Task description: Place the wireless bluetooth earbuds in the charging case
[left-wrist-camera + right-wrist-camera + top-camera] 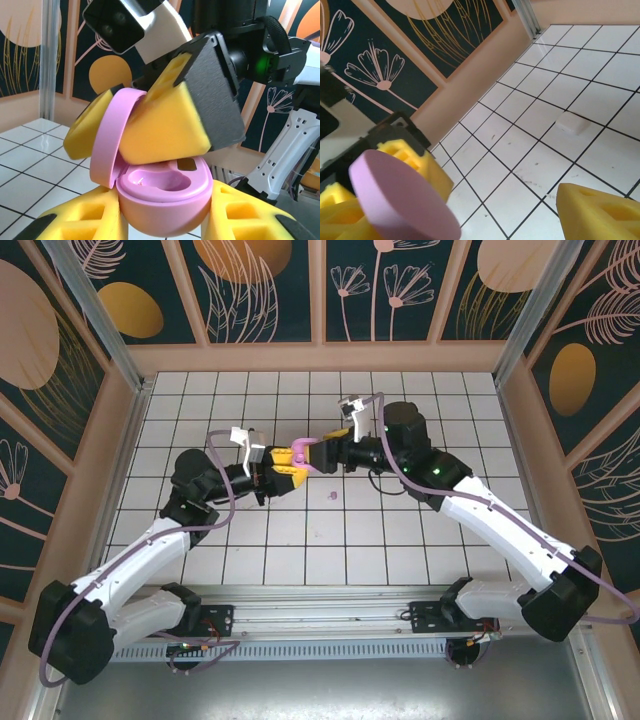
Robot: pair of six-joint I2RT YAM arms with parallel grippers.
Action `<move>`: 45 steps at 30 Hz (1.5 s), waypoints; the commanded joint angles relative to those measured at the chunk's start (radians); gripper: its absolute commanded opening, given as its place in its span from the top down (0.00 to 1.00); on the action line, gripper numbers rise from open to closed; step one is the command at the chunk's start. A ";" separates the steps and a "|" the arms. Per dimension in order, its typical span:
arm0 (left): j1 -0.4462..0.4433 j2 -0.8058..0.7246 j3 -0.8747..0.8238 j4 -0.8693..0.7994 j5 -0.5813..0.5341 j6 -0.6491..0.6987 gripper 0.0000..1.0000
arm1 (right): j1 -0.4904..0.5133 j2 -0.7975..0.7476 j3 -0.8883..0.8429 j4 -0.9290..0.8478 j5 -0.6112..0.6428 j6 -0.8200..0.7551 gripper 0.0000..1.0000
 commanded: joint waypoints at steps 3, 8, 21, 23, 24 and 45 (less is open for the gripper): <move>-0.004 -0.023 -0.018 -0.002 -0.015 0.056 1.00 | -0.019 0.000 0.032 0.006 0.026 0.010 0.24; -0.004 -0.013 -0.036 -0.014 -0.058 0.074 1.00 | -0.026 -0.010 0.038 -0.005 0.026 0.024 0.24; 0.002 -0.003 -0.048 -0.030 -0.088 0.095 1.00 | -0.030 -0.007 0.045 -0.021 0.011 0.024 0.23; 0.002 -0.004 -0.048 -0.035 -0.090 0.103 1.00 | -0.030 -0.003 0.050 -0.023 0.004 0.022 0.23; 0.003 -0.004 -0.050 -0.039 -0.092 0.106 1.00 | -0.030 -0.002 0.052 -0.022 -0.005 0.022 0.23; 0.029 0.001 -0.046 0.006 -0.014 0.085 1.00 | -0.030 -0.077 -0.044 -0.082 -0.169 -0.106 0.23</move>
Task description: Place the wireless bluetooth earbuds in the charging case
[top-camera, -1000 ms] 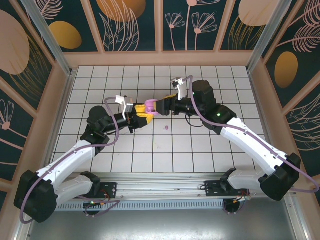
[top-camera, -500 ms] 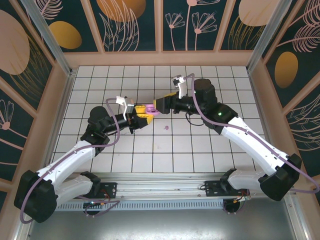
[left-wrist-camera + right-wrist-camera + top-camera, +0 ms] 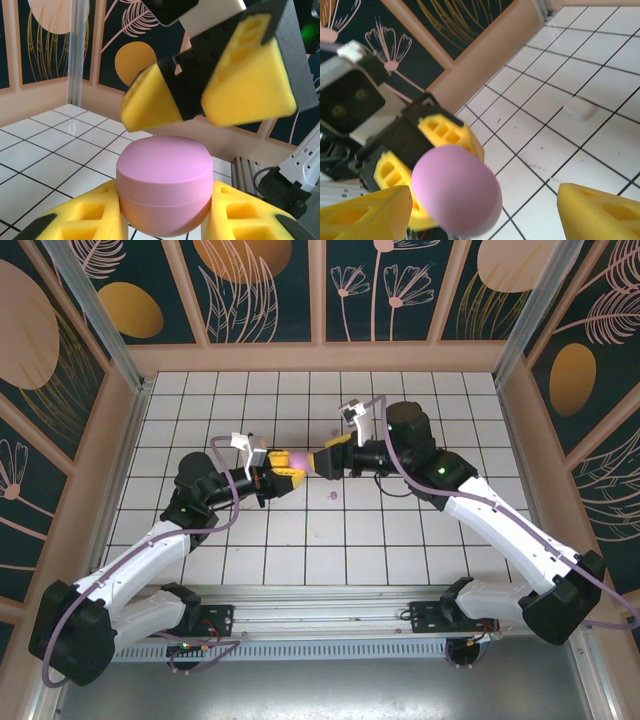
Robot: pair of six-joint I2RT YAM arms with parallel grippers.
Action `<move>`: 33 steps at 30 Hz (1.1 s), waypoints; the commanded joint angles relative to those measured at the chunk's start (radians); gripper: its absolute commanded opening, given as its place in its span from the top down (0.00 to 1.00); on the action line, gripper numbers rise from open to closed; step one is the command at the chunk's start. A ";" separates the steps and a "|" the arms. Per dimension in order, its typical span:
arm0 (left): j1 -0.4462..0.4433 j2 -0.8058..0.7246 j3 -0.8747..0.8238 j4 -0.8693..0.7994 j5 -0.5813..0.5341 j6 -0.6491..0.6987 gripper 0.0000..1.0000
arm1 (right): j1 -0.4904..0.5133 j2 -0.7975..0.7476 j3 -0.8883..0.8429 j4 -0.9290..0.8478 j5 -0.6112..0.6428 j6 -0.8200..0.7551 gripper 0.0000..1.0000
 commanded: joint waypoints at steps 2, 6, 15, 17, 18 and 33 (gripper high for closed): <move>0.008 0.009 0.009 0.060 0.072 -0.007 1.00 | -0.004 -0.065 -0.049 0.009 -0.076 -0.056 0.23; 0.009 0.026 0.027 0.067 0.117 -0.023 1.00 | 0.000 -0.052 -0.039 0.009 -0.063 -0.081 0.23; 0.009 0.025 0.037 0.067 0.126 -0.031 1.00 | 0.011 0.023 0.016 -0.031 -0.093 -0.135 0.24; 0.009 0.024 0.037 0.065 0.125 -0.031 1.00 | 0.014 0.023 0.013 -0.031 -0.097 -0.140 0.24; 0.009 0.023 0.040 0.065 0.125 -0.033 1.00 | 0.016 0.022 0.012 -0.032 -0.091 -0.143 0.24; 0.009 0.027 0.045 0.063 0.153 -0.037 1.00 | -0.014 0.035 0.027 -0.095 0.092 -0.122 0.26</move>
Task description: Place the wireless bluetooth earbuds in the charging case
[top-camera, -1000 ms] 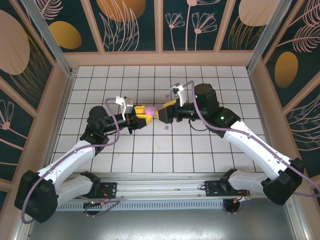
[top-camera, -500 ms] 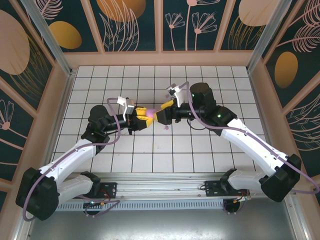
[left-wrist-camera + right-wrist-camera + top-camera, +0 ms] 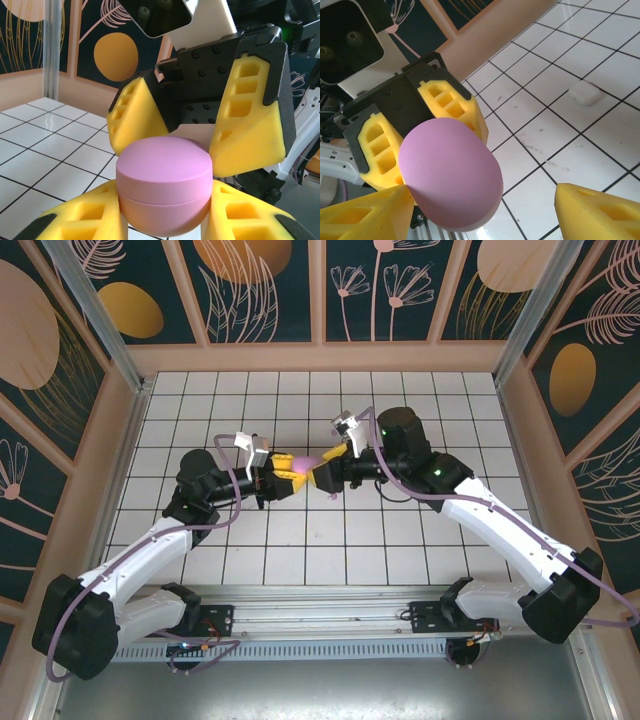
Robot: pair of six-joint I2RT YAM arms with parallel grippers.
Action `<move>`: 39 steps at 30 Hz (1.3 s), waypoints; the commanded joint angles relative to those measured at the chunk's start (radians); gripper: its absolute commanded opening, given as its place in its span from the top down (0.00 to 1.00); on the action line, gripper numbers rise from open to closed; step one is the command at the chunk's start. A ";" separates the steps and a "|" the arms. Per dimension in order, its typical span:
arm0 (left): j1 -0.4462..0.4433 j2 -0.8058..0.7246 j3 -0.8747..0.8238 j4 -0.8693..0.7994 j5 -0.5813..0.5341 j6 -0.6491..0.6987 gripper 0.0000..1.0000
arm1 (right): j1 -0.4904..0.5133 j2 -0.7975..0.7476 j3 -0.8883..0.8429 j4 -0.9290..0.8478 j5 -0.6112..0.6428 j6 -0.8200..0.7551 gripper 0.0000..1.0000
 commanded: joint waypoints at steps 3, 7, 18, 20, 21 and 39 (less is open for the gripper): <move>-0.002 -0.008 0.029 0.042 0.069 0.007 1.00 | -0.051 0.021 0.042 -0.011 0.102 0.045 0.26; -0.002 -0.003 0.029 0.027 0.101 0.033 1.00 | -0.063 0.036 0.066 -0.003 0.092 0.058 0.26; -0.002 -0.006 0.017 0.013 0.096 0.096 1.00 | -0.063 0.083 0.084 -0.034 0.086 0.086 0.26; -0.001 -0.003 0.011 0.037 0.102 0.090 1.00 | -0.066 0.077 0.075 -0.032 0.109 0.094 0.26; -0.002 -0.005 0.007 0.052 0.103 0.089 1.00 | -0.071 0.076 0.071 -0.033 0.118 0.098 0.26; 0.009 0.057 -0.023 0.090 0.046 0.095 1.00 | -0.091 0.053 0.065 -0.065 -0.038 0.084 0.24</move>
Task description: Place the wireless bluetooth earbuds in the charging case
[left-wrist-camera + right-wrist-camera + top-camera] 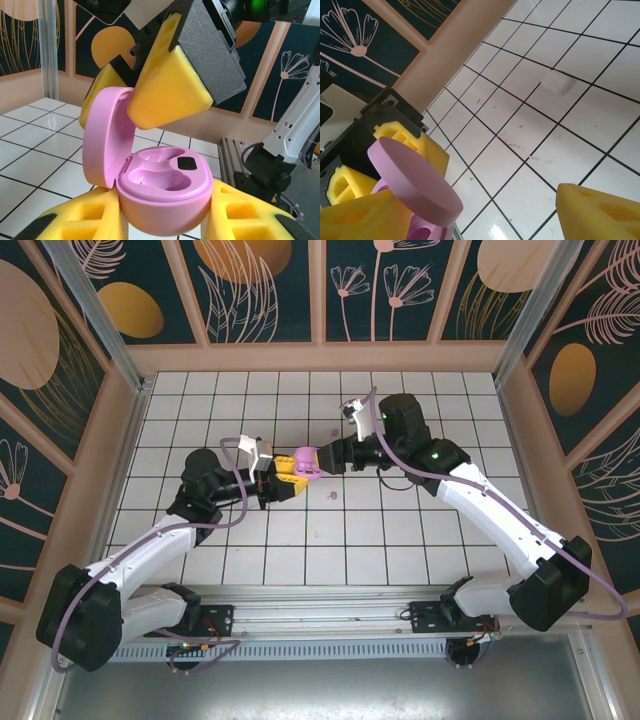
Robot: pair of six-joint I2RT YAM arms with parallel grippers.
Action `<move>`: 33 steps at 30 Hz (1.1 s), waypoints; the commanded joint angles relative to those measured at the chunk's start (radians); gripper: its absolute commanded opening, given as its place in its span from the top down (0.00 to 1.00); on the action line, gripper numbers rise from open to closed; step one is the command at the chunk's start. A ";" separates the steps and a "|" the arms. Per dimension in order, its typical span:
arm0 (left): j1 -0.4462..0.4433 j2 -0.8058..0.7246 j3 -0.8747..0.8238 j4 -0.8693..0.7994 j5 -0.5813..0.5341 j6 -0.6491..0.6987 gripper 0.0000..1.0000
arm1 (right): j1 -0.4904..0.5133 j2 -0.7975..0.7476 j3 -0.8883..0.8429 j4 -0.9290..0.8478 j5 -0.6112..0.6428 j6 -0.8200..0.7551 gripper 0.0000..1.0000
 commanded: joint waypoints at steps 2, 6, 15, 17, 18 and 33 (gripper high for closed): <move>0.005 0.011 -0.006 0.058 0.013 -0.004 1.00 | -0.011 -0.023 -0.006 -0.014 -0.023 -0.007 0.24; 0.005 0.018 -0.006 0.068 0.009 -0.016 1.00 | -0.007 -0.018 -0.003 -0.010 -0.048 -0.012 0.24; 0.005 0.030 -0.007 0.099 0.029 -0.036 1.00 | -0.012 -0.006 0.003 0.023 0.058 0.025 0.25; 0.004 0.029 -0.012 0.110 0.039 -0.030 1.00 | -0.012 0.014 0.013 0.033 0.061 0.043 0.26; 0.005 0.028 -0.015 0.115 0.040 -0.026 1.00 | -0.013 0.022 0.016 0.037 0.062 0.053 0.26; 0.019 0.159 -0.046 0.282 0.061 -0.082 1.00 | -0.018 0.015 -0.017 -0.004 0.089 0.086 0.24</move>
